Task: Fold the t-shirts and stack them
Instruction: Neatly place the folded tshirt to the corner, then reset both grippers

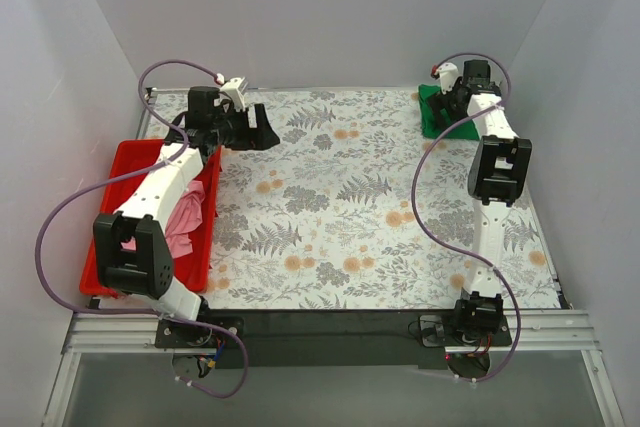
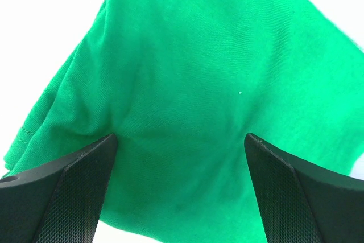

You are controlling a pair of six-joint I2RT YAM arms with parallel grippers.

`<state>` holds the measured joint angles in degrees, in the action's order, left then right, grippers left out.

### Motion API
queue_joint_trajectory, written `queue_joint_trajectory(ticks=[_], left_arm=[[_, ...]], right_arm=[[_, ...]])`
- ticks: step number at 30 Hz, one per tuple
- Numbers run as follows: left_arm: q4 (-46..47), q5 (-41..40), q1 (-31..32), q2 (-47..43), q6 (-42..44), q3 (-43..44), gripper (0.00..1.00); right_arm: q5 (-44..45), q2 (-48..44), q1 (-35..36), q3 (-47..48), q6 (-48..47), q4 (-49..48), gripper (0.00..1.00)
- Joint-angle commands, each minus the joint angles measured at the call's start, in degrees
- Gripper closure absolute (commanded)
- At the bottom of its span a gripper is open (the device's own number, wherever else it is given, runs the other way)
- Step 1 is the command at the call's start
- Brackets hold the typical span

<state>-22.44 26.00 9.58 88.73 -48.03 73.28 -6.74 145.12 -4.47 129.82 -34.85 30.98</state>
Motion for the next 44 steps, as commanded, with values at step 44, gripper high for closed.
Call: queue_joint_trajectory(ticks=[44], left_arm=[[-17.29, -8.51, -0.53, -25.10, 10.33, -17.56, 0.12]], right_arm=[[-16.72, -90.01, 4.21, -82.62, 12.00, 5.84, 0.02]])
